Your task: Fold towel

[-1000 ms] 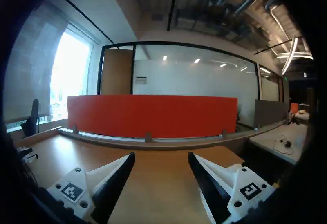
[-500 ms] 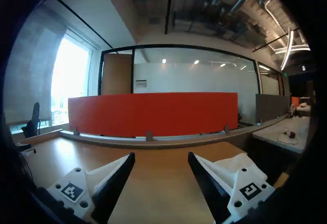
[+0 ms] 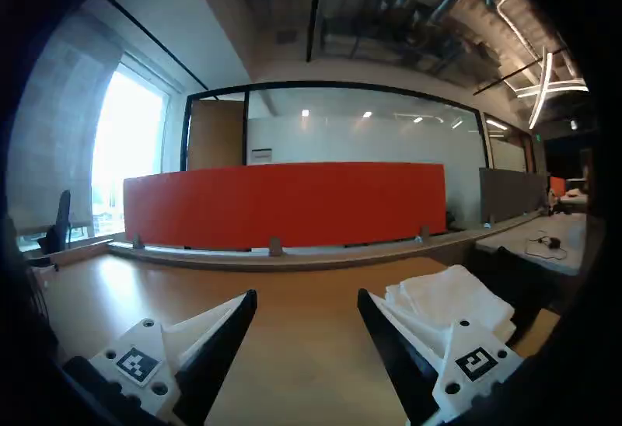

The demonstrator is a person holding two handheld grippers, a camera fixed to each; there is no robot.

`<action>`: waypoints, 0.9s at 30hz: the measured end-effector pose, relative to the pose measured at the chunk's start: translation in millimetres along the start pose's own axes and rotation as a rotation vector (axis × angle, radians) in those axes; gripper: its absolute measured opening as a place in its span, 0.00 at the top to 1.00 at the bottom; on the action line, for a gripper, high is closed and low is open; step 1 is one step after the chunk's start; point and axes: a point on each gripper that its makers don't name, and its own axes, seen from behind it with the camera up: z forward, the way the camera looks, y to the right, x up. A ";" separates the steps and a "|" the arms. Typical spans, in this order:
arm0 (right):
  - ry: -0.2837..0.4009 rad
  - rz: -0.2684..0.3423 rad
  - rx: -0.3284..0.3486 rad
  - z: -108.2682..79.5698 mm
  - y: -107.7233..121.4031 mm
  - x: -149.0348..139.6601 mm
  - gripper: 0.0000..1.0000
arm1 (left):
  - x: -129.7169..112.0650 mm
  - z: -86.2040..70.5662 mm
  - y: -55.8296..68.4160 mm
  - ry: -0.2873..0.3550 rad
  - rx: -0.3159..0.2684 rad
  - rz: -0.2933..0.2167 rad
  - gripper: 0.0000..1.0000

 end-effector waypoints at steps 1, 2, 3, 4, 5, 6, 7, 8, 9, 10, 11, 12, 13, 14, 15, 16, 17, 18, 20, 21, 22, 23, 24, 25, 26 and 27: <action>0.001 -0.004 0.001 -0.1 0.2 -2.8 0.00 | 0.0 0.0 0.1 0.000 0.000 0.000 0.06; 0.003 -0.009 0.002 -0.3 0.4 -6.0 0.00 | -0.1 0.0 0.1 0.000 0.000 0.000 0.06; 0.001 -0.015 0.002 -0.2 0.6 -9.1 0.00 | -0.1 0.1 0.1 0.000 0.000 0.000 0.06; 0.000 -0.021 0.002 0.0 0.8 -12.1 0.00 | -0.2 0.2 0.1 0.000 0.000 0.000 0.06; -0.001 -0.028 0.002 0.1 1.0 -15.5 0.00 | -0.2 0.4 0.0 0.000 0.000 0.000 0.06; -0.004 -0.032 0.003 0.2 1.0 -18.3 0.00 | -0.2 0.4 0.0 0.000 0.000 0.000 0.06; -0.006 -0.036 0.005 0.2 1.1 -21.2 0.00 | -0.2 0.4 0.0 0.000 0.000 0.000 0.06; -0.009 -0.040 0.006 0.3 1.1 -24.4 0.00 | -0.2 0.4 -0.1 0.000 0.000 0.000 0.06; -0.010 -0.041 0.008 0.4 1.0 -26.6 0.00 | -0.2 0.4 -0.1 0.000 0.000 0.000 0.06; -0.012 -0.042 0.010 0.5 0.9 -28.7 0.00 | -0.2 0.4 -0.1 0.000 0.000 0.000 0.06; -0.013 -0.043 0.012 0.6 0.7 -31.1 0.00 | -0.1 0.4 0.0 0.000 0.000 0.000 0.06; -0.014 -0.040 0.013 0.6 0.4 -32.0 0.00 | -0.2 0.5 0.0 0.000 0.000 0.000 0.06; -0.015 -0.037 0.015 0.6 0.1 -32.8 0.00 | -0.3 0.5 0.0 0.000 0.000 0.000 0.06; -0.016 -0.034 0.017 0.5 -0.3 -33.7 0.00 | -0.3 0.6 0.0 0.000 0.000 0.000 0.06; -0.016 -0.031 0.018 0.6 -0.5 -33.6 0.00 | -0.3 0.7 0.1 0.000 0.000 0.000 0.06; -0.015 -0.027 0.020 0.7 -0.8 -33.5 0.00 | -0.4 0.7 0.1 0.000 0.000 0.000 0.06; -0.015 -0.023 0.021 0.9 -1.0 -33.3 0.00 | -0.4 0.8 0.2 0.000 0.000 0.000 0.06; -0.015 -0.021 0.022 0.8 -0.9 -33.7 0.00 | -0.4 0.8 0.0 0.000 0.000 0.000 0.06; -0.015 -0.019 0.023 0.8 -0.6 -34.8 0.00 | -0.3 0.9 -0.3 0.000 0.000 0.000 0.06; -0.015 -0.019 0.023 0.6 -0.4 -35.7 0.00 | -0.2 0.8 -0.3 0.000 0.000 0.000 0.06; -0.016 -0.019 0.023 0.4 -0.2 -36.6 0.00 | -0.1 0.7 -0.4 0.000 0.000 0.000 0.06; -0.016 -0.018 0.023 0.1 0.1 -37.6 0.00 | 0.1 0.6 -0.4 0.000 0.000 0.000 0.06; -0.017 -0.018 0.023 -0.2 0.1 -38.3 0.00 | 0.0 0.6 -0.5 0.000 0.000 0.000 0.06; -0.017 -0.018 0.023 -0.5 0.1 -39.1 0.00 | 0.0 0.6 -0.6 0.000 0.000 0.000 0.06; -0.019 -0.018 0.023 -0.9 0.1 -39.9 0.00 | 0.0 0.6 -0.7 0.000 0.000 0.000 0.06; -0.018 -0.019 0.024 -1.6 -0.2 -39.9 0.00 | 0.0 0.6 -0.7 0.000 0.000 0.000 0.06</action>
